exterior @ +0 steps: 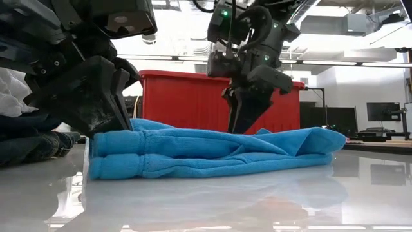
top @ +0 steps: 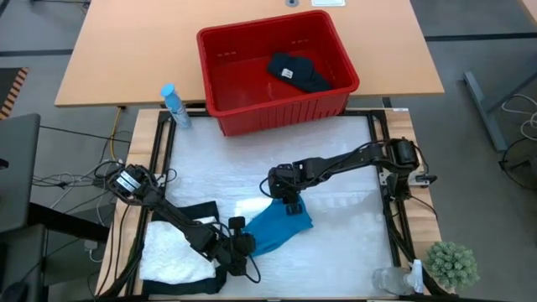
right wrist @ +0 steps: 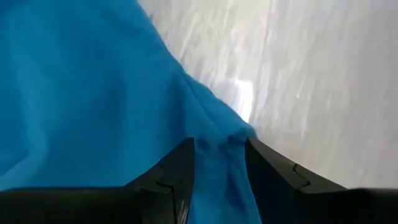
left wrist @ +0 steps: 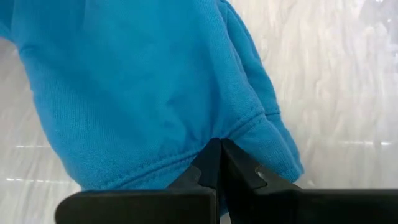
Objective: Fold Laundry from Bin
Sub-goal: Fold the blue shorts from the red bin
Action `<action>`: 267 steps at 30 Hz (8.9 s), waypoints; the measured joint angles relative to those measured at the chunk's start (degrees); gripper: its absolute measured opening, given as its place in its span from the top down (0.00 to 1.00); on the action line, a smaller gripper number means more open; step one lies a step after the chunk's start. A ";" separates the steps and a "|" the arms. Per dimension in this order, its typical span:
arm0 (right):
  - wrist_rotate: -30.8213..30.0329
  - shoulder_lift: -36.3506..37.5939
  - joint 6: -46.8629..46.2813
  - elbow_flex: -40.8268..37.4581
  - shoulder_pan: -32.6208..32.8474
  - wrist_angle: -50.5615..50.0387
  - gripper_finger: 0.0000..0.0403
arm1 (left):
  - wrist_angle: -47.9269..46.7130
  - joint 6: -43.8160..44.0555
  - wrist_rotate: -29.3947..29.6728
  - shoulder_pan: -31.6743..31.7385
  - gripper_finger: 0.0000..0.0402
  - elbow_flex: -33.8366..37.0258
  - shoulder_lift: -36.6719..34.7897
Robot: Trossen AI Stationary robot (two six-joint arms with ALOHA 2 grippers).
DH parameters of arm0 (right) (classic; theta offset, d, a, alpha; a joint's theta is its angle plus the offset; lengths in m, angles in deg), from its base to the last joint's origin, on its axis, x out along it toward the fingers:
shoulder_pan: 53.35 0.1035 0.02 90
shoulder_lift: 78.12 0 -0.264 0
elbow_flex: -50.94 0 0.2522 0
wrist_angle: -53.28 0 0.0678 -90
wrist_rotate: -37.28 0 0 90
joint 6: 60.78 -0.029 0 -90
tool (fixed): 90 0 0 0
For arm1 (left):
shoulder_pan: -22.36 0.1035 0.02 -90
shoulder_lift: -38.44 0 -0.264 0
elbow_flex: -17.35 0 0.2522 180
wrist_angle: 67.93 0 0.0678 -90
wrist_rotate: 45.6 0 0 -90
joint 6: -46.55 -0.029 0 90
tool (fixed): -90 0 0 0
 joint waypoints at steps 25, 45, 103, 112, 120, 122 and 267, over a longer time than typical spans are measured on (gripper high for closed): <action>0.89 0.00 -1.11 -0.11 -0.17 0.19 0.67 | 0.02 -0.72 0.50 0.09 1.00 0.00 0.04; 1.62 -0.04 -1.87 -3.50 -0.22 5.38 0.67 | 0.07 -2.38 0.56 0.11 1.00 0.00 0.07; 8.12 5.27 -21.90 -4.09 -9.21 -14.05 0.59 | -1.03 -2.04 0.41 0.24 1.00 0.02 0.07; 6.85 6.56 -16.97 -4.11 -10.93 -9.30 0.59 | -1.18 -2.35 0.37 0.24 1.00 0.02 0.07; 7.35 6.58 -12.21 -4.70 -8.26 -8.82 0.59 | -1.22 -3.09 0.43 0.24 1.00 0.02 0.07; 7.33 6.64 -12.03 -6.41 -8.26 -7.65 0.59 | -1.24 -3.46 0.44 0.24 1.00 0.02 0.07; -13.77 6.62 -44.75 -2.17 37.34 1.18 0.52 | 30.96 -35.13 -26.23 31.47 1.00 16.18 -7.34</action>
